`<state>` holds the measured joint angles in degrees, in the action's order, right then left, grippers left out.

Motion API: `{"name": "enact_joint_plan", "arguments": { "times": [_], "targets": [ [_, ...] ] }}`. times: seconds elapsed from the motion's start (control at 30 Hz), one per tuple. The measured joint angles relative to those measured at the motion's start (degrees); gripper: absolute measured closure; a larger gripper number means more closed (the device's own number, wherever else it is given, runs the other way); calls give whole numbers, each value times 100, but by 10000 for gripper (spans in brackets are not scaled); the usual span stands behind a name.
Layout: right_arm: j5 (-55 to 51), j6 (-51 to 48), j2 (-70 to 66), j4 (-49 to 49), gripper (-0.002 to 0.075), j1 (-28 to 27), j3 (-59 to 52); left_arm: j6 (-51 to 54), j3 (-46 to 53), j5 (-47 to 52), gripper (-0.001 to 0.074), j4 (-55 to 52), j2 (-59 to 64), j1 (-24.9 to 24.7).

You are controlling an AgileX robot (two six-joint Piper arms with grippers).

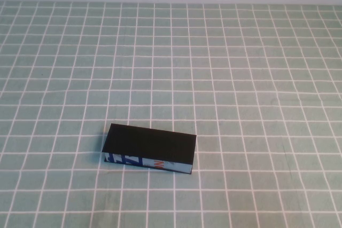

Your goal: Return glasses to glasses case

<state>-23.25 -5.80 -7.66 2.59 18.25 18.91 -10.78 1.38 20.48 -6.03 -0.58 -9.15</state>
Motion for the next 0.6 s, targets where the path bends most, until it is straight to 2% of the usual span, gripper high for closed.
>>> {"name": "enact_joint_plan", "arguments": {
  "times": [0.23, 0.43, 0.6],
  "targets": [
    [132, 0, 481, 10, 738, -1204, -850, -10, 0, 10, 734, -13, 0, 0],
    [132, 0, 812, 166, 738, -1621, -1635, -10, 0, 10, 734, -21, 0, 0],
    [-54, 0, 812, 341, 738, -1675, -1970, -12, 0, 10, 733, -21, -11, 0]
  ]
}}
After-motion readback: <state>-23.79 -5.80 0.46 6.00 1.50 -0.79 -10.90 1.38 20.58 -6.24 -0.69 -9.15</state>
